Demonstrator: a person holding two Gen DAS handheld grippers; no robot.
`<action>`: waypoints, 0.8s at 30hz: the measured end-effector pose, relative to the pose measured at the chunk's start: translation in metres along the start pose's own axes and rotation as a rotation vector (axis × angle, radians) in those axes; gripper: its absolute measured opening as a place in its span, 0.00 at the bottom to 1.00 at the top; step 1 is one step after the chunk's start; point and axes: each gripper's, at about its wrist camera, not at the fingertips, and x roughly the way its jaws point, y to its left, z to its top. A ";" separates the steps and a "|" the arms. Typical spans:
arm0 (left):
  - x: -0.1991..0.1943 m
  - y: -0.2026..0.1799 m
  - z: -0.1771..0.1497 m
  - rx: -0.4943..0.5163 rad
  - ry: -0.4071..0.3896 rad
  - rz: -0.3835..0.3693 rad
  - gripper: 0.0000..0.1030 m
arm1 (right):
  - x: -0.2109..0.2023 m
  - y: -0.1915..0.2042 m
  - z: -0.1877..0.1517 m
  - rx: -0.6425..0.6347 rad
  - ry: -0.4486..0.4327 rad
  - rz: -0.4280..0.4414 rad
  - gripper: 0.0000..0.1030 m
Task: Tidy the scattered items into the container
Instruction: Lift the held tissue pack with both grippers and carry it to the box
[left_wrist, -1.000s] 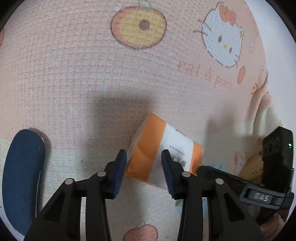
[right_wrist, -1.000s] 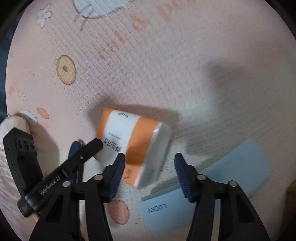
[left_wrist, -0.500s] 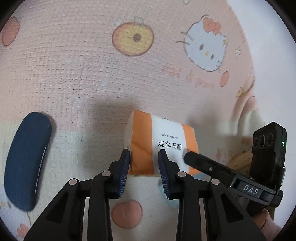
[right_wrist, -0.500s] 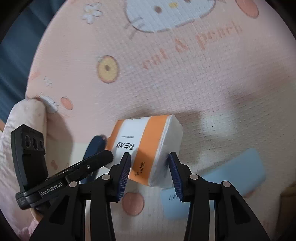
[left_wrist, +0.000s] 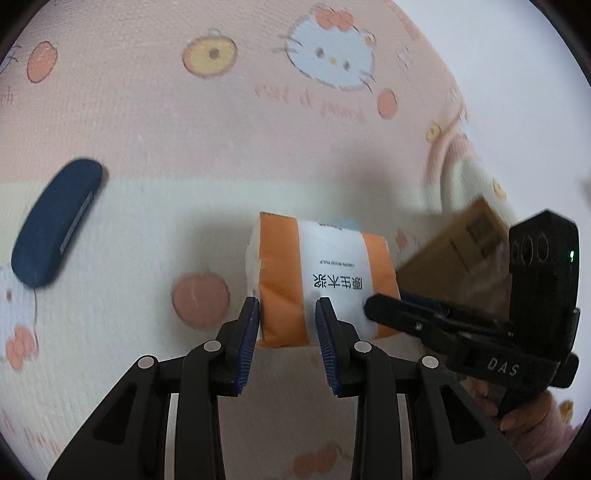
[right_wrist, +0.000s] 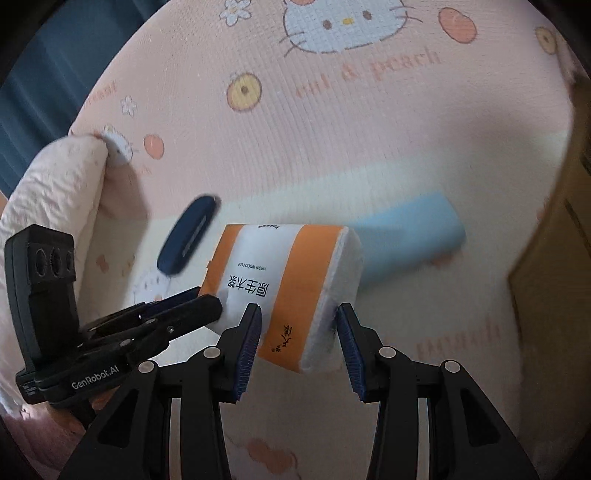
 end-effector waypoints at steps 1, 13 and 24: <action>0.000 -0.003 -0.006 0.010 0.007 0.006 0.34 | 0.000 -0.002 -0.004 0.001 0.015 -0.002 0.39; 0.025 0.005 -0.043 -0.111 0.161 -0.078 0.33 | 0.007 -0.036 -0.055 0.044 0.130 -0.016 0.39; 0.037 -0.004 -0.040 -0.030 0.235 -0.033 0.47 | 0.017 -0.054 -0.052 0.174 0.145 0.014 0.63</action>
